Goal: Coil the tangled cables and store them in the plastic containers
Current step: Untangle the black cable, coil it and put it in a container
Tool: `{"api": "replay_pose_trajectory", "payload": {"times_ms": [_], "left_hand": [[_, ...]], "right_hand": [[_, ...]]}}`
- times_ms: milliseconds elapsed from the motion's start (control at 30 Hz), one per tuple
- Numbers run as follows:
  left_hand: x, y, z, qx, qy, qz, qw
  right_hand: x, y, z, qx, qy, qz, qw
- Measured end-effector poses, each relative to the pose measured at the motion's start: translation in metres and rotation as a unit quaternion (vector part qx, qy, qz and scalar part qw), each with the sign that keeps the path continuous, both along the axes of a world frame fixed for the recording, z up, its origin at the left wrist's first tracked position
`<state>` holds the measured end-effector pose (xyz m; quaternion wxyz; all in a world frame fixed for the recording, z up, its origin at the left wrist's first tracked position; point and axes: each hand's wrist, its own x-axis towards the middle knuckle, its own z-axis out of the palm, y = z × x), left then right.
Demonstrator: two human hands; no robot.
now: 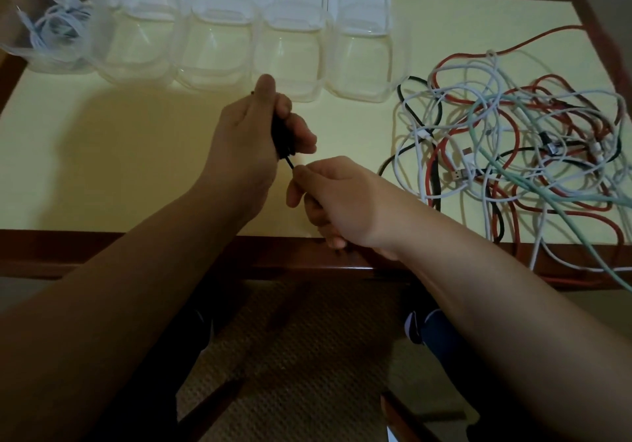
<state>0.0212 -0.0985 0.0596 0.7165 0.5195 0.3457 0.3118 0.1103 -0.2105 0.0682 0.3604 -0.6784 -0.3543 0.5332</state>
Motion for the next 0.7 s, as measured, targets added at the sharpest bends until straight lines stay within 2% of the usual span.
{"api": "replay_pose_trajectory", "payload": {"times_ms": [67, 133, 200, 267, 300, 367, 433, 500, 567, 700], "left_hand": [[-0.002, 0.002, -0.002, 0.120, 0.076, -0.018, 0.990], [-0.004, 0.005, -0.002, 0.243, 0.140, -0.058, 0.958], [-0.005, 0.007, -0.003, 0.366, 0.190, -0.101, 0.905], [-0.006, 0.008, -0.004, 0.404, 0.215, -0.138, 0.878], [-0.006, 0.008, -0.004, 0.387, 0.216, -0.148, 0.884], [-0.003, 0.007, -0.007, 0.298, 0.188, -0.137, 0.926], [-0.001, 0.009, -0.005, 0.165, 0.142, -0.095, 0.971], [-0.005, 0.018, -0.001, 0.007, 0.076, -0.108, 0.991], [-0.013, 0.031, 0.005, -0.123, 0.017, -0.193, 0.973], [-0.021, 0.033, 0.005, -0.270, -0.091, -0.387, 0.877]], "right_hand": [[-0.001, -0.003, 0.003, 0.024, -0.070, 0.029, 0.997], [-0.002, -0.005, 0.006, 0.067, -0.155, 0.052, 0.984], [0.000, -0.008, 0.009, 0.094, -0.180, 0.052, 0.978], [0.003, -0.010, 0.010, 0.092, -0.182, 0.058, 0.977], [0.004, -0.011, 0.010, 0.080, -0.185, 0.068, 0.977], [0.009, -0.011, 0.006, 0.038, -0.207, 0.099, 0.973], [0.017, -0.009, -0.001, -0.015, -0.235, 0.120, 0.964], [0.029, -0.008, -0.010, -0.050, -0.218, 0.093, 0.970], [0.037, -0.007, -0.016, -0.028, -0.170, 0.017, 0.985], [0.039, -0.003, -0.007, 0.065, 0.028, -0.136, 0.988]]}}
